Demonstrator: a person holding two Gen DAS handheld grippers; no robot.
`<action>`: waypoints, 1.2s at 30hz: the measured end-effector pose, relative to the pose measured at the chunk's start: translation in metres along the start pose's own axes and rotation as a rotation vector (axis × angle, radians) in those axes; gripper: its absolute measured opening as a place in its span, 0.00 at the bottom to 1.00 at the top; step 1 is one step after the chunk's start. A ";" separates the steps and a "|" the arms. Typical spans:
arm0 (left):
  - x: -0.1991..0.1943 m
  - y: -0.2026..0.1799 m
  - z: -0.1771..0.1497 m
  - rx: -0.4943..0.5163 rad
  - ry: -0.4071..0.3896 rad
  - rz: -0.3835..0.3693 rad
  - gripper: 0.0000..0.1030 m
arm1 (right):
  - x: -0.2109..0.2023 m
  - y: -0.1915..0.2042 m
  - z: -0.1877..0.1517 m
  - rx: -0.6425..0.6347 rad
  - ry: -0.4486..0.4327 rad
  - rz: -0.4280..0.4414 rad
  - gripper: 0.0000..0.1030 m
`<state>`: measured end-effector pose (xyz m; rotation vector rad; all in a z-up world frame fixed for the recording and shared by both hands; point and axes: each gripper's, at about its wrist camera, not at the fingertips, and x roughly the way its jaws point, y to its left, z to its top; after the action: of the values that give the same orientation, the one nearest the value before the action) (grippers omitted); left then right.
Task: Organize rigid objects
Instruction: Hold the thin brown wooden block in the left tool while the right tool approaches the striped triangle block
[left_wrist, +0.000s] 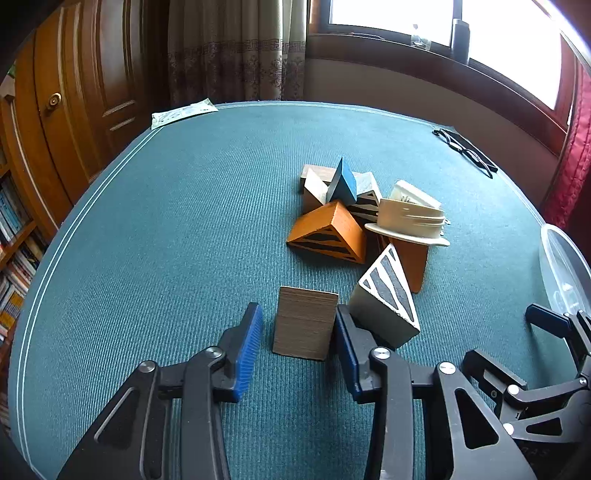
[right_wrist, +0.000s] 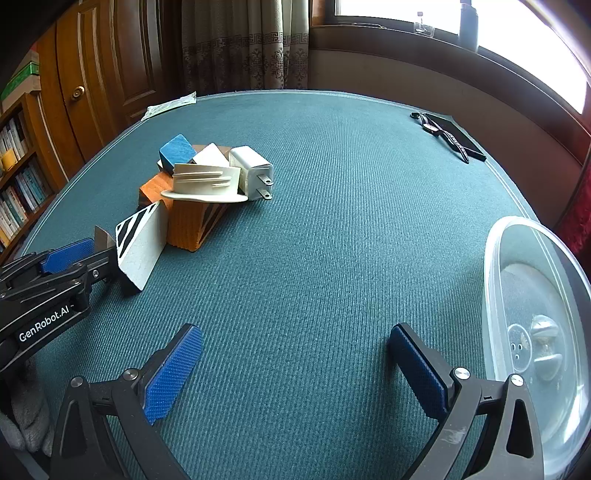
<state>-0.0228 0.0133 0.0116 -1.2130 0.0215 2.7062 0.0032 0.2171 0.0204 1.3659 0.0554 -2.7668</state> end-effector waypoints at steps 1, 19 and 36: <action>-0.001 0.003 0.000 -0.013 -0.002 -0.006 0.30 | 0.000 0.001 0.000 0.000 0.000 0.000 1.00; -0.004 0.010 -0.005 -0.062 -0.010 0.006 0.30 | 0.000 0.001 0.000 0.001 -0.001 0.000 1.00; -0.033 0.025 -0.021 -0.070 -0.062 0.035 0.30 | -0.018 0.019 -0.006 -0.023 -0.012 0.150 0.91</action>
<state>0.0103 -0.0186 0.0204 -1.1570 -0.0616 2.7952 0.0197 0.1991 0.0311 1.2912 -0.0151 -2.6430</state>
